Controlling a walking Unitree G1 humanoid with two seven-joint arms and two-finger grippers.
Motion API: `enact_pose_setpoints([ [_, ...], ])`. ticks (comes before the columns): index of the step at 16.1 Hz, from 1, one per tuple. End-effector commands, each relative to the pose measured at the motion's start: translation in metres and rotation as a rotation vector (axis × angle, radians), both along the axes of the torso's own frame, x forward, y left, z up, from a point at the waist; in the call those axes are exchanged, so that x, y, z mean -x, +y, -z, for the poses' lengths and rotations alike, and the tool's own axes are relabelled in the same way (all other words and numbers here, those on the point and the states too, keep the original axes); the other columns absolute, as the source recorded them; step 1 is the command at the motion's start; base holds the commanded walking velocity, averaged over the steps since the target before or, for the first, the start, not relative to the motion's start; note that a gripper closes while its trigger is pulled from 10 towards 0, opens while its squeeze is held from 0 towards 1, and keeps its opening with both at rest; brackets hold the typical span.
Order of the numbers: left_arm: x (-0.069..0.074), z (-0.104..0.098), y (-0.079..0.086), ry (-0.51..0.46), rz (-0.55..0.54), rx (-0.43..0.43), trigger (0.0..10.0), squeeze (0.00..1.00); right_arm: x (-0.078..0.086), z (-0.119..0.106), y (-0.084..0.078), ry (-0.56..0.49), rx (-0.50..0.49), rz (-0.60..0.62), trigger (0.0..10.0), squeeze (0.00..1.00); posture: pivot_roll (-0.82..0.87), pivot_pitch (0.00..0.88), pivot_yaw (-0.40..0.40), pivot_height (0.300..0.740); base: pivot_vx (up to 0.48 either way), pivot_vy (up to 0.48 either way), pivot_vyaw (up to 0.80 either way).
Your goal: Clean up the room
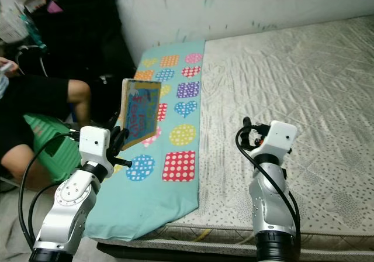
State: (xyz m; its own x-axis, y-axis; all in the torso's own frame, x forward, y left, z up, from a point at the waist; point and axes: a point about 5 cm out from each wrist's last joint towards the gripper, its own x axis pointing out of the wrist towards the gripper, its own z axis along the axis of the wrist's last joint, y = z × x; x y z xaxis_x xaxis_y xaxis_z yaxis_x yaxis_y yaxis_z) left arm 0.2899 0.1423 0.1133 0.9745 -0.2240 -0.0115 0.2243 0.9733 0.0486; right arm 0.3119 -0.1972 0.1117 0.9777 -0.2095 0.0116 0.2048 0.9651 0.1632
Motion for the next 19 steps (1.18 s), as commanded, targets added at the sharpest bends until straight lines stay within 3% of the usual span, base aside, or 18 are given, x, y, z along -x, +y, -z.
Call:
enact_pose_setpoints([
  [1, -0.005, -0.008, 0.011, -0.051, -0.049, -0.009, 2.9, 0.00, -0.004, -0.001, 0.009, -0.006, -0.011, -0.027, 10.0, 0.00, -0.12, 0.000, 0.205, 0.740, 0.000, 0.000, 0.00],
  [5, -0.004, -0.006, 0.018, -0.067, -0.114, 0.007, 3.0, 0.00, -0.015, -0.002, 0.023, 0.008, 0.025, -0.131, 10.0, 0.00, -0.10, 0.000, 0.109, 0.740, 0.000, 0.000, 0.00],
  [7, 0.001, -0.001, 0.017, -0.074, -0.181, 0.037, 3.1, 0.00, -0.025, -0.007, 0.032, 0.016, 0.061, -0.224, 10.0, 0.00, -0.06, 0.000, 0.019, 0.740, 0.000, 0.000, 0.00],
  [10, 0.010, 0.003, 0.021, -0.079, -0.259, 0.064, 3.2, 0.00, -0.038, -0.011, 0.043, 0.027, 0.082, -0.300, 10.0, 0.00, -0.02, 0.000, -0.045, 0.740, 0.000, 0.000, 0.00],
  [14, 0.011, 0.004, 0.029, -0.078, -0.314, 0.057, 3.8, 0.00, -0.044, -0.011, 0.057, 0.027, 0.081, -0.353, 10.0, 0.00, 0.00, 0.000, -0.056, 0.740, 0.000, 0.000, 0.00],
  [19, 0.004, 0.001, 0.037, -0.075, -0.327, 0.052, 4.0, 0.00, -0.039, -0.003, 0.055, 0.043, 0.082, -0.337, 10.0, 0.00, -0.03, 0.000, -0.024, 0.740, 0.000, 0.000, 0.00],
])
